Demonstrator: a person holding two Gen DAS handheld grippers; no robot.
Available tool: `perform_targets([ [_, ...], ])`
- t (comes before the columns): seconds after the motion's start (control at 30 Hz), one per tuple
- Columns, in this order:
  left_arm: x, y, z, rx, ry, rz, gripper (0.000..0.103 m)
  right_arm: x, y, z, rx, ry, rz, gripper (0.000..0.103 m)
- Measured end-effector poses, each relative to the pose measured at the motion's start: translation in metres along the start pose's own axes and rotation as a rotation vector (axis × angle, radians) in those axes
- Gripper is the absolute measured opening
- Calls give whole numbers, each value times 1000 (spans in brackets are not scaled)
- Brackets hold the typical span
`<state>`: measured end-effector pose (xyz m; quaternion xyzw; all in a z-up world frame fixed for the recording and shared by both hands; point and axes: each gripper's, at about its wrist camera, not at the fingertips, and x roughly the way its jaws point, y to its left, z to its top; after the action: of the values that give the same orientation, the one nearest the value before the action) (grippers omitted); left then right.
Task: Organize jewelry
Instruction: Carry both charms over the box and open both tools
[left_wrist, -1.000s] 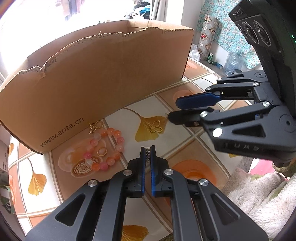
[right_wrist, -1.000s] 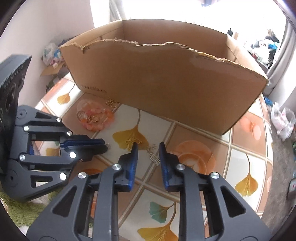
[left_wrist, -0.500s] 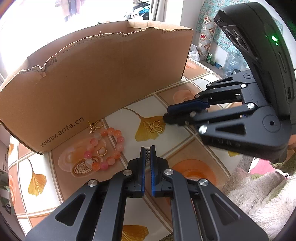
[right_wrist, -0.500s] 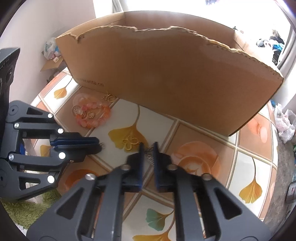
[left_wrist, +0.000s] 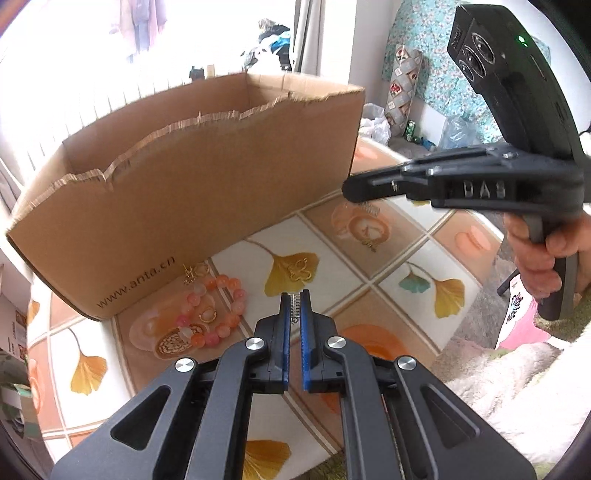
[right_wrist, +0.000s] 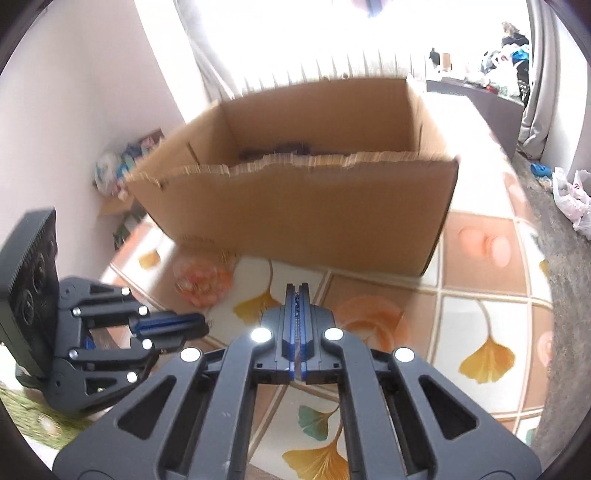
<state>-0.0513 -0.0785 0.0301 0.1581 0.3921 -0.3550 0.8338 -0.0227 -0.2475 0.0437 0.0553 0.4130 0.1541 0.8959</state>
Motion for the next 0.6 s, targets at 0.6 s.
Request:
perform_targets([
  [0.6, -55, 66, 119, -90, -217, -2, 5, -32, -1, 129, -76, -226, 216, 1],
])
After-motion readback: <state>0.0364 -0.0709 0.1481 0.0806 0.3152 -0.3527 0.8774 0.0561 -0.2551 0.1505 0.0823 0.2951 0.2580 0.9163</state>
